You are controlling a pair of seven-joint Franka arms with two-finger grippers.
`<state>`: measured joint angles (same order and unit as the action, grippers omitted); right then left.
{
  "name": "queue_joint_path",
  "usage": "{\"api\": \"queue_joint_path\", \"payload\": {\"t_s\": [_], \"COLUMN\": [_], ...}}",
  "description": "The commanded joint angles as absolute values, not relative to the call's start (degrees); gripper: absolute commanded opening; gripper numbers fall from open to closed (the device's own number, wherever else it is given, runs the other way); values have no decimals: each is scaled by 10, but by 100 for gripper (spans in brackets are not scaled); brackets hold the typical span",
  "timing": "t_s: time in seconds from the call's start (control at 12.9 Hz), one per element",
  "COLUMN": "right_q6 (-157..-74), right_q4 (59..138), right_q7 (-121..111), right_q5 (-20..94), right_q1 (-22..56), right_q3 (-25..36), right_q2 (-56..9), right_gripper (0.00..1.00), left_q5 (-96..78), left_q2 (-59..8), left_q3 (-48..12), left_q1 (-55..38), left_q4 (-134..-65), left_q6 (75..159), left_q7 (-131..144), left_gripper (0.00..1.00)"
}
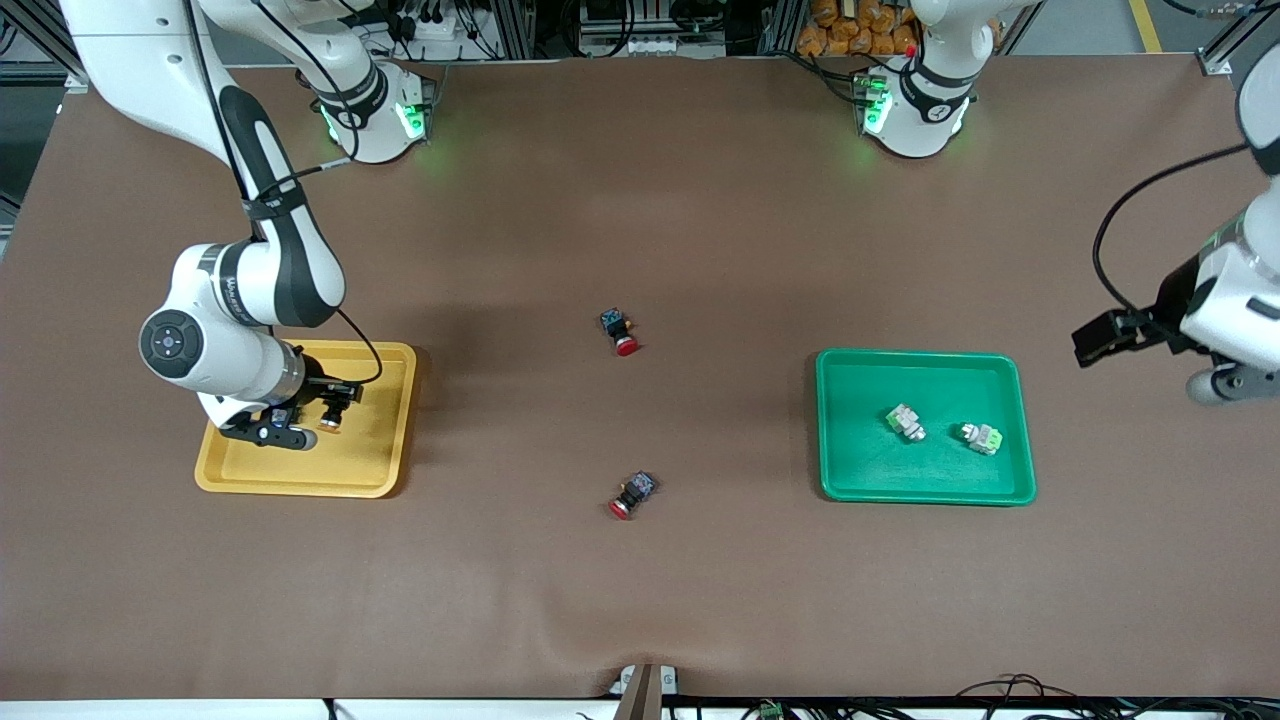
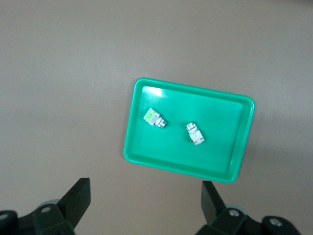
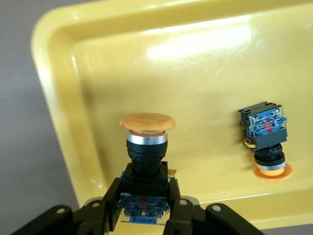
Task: Place green and yellow buttons in trays
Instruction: 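Lower and release the orange button into the yellow tray with the right gripper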
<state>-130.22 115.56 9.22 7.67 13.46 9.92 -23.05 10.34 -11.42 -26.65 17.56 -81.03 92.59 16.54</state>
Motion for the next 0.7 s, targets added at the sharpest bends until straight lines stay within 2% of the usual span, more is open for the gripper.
{"api": "queue_joint_path", "payload": {"t_s": [0.0, 0.31, 0.39, 0.46, 0.54, 0.62], "right_q6": [-1333, -1349, -1349, -1349, -1347, -1343], "right_q4": [1171, 1172, 1170, 1165, 1161, 1154], "right_q7": [94, 93, 93, 93, 97, 97], "right_q5": [71, 73, 74, 76, 76, 76], "right_q1": [127, 126, 127, 126, 125, 125], "right_q3": [88, 87, 87, 87, 87, 86], "right_q2": [-245, -262, -264, -268, -268, -267], "right_gripper": [0, 0, 11, 96, 100, 100], "left_q5": [58, 40, 40, 40, 40, 38], "left_q2": [-80, -72, -72, -65, -59, -58], "left_q3": [-265, -264, -264, -260, -235, -182], "left_q1": [191, 200, 200, 194, 175, 125], "left_q4": [-816, -814, -813, -813, -814, -816], "left_q6": [893, 893, 894, 896, 897, 897], "left_q7": [150, 107, 106, 106, 105, 105], "left_gripper": [100, 100, 100, 100, 100, 100]}}
